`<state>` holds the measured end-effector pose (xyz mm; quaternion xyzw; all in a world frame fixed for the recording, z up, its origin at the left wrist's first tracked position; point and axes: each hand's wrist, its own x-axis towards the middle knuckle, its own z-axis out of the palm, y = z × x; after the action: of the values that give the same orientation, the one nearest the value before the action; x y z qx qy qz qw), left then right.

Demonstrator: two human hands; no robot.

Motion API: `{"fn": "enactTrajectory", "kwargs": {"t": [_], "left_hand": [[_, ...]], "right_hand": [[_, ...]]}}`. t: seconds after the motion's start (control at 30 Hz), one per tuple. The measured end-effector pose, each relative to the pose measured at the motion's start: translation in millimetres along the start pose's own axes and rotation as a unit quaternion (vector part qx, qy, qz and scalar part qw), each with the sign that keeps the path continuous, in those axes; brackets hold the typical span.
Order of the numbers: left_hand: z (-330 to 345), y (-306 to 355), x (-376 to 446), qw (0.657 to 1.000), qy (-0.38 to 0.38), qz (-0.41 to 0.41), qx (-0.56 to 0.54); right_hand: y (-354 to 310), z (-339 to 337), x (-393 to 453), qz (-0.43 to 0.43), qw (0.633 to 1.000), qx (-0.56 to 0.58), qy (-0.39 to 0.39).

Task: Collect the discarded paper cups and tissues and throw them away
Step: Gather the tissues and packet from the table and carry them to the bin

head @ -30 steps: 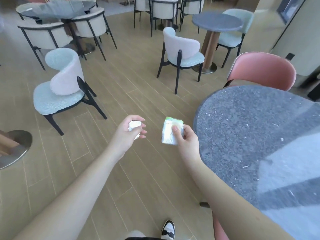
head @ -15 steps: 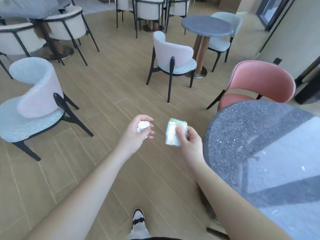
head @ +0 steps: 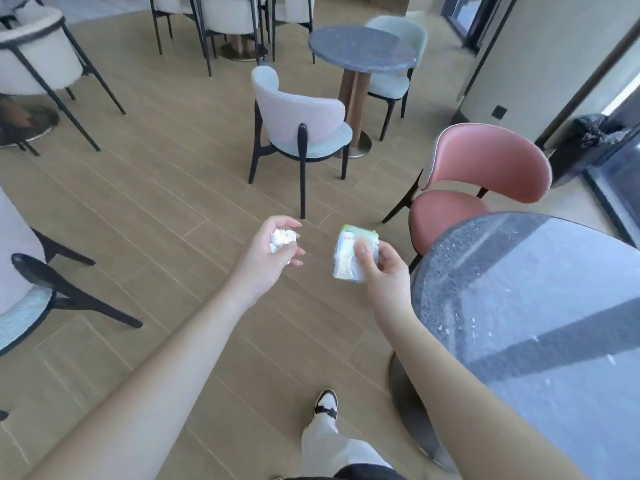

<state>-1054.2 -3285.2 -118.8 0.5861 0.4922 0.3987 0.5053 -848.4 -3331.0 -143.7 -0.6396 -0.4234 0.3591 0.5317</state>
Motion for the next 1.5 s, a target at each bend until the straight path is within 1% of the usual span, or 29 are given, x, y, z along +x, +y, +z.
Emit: {"fn": "enactTrajectory", "kwargs": {"t": [0.2,0.33,0.53,0.67,0.83,1.07,1.17,1.3,1.5], "left_hand": [[16,7,99,1.000,-0.021,-0.004,0.018],[30,16,167,0.998,-0.034,-0.025,0.036],[43,27,268,1.000,-0.025,-0.006,0.018],[51,25,327,0.998,-0.054,0.002,0.025],[59,17,415,0.996,-0.089,-0.009,0.015],[53,32,560,0.989,-0.141,0.018,0.027],[52,38,611,0.984,-0.170,0.027,0.033],[62,44,664,0.981,-0.185,0.036,0.038],[107,47,739,0.974,-0.222,0.053,0.011]], "right_hand": [[-3,11,100,-0.005,1.000,0.008,0.011],[-3,14,169,0.000,1.000,0.018,0.010],[-17,4,269,0.001,0.999,0.021,0.028],[-17,6,315,-0.002,1.000,0.017,0.019],[-17,12,382,0.018,0.997,0.023,0.074],[-20,34,479,0.025,0.987,-0.024,0.160],[-23,42,513,0.025,0.983,-0.036,0.178],[-24,48,553,0.031,0.980,-0.037,0.192],[-16,30,626,0.033,0.975,-0.038,0.217]]}}
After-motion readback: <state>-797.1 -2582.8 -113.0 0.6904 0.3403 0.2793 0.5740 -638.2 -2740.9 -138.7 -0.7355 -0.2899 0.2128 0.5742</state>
